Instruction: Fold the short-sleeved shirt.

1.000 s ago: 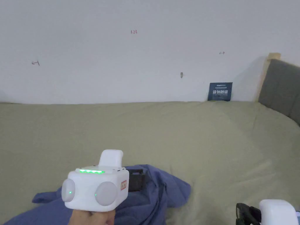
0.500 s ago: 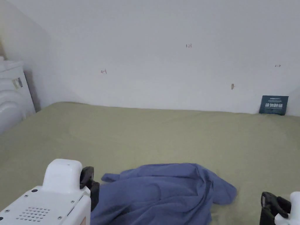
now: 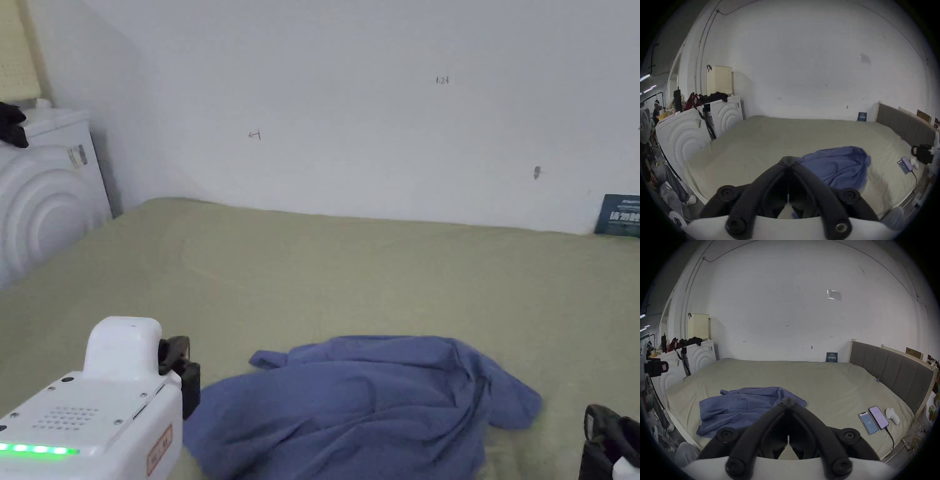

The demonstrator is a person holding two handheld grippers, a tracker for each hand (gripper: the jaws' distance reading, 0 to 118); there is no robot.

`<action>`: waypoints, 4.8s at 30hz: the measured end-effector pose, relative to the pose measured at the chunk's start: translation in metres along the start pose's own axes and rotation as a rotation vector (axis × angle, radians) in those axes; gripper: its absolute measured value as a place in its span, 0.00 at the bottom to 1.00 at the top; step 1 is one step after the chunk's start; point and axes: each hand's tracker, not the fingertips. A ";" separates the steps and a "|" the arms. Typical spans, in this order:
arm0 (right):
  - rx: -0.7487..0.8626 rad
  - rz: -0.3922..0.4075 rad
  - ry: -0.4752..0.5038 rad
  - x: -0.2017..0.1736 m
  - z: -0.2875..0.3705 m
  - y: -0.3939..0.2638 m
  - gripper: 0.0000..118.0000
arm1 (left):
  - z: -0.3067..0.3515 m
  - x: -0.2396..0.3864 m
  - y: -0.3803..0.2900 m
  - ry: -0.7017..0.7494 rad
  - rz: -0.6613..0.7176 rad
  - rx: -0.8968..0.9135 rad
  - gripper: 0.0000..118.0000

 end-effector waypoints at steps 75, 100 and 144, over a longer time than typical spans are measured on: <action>-0.409 0.052 0.012 0.108 -0.220 0.111 0.06 | -0.203 -0.083 0.043 -0.013 -0.054 -0.426 0.03; -0.108 -0.018 -0.132 0.179 -0.156 0.278 0.06 | -0.181 -0.013 0.258 -0.001 -0.012 -0.116 0.03; -0.449 -0.215 -0.126 0.189 -0.061 -0.067 0.06 | -0.155 -0.050 -0.068 -0.089 -0.037 -0.474 0.03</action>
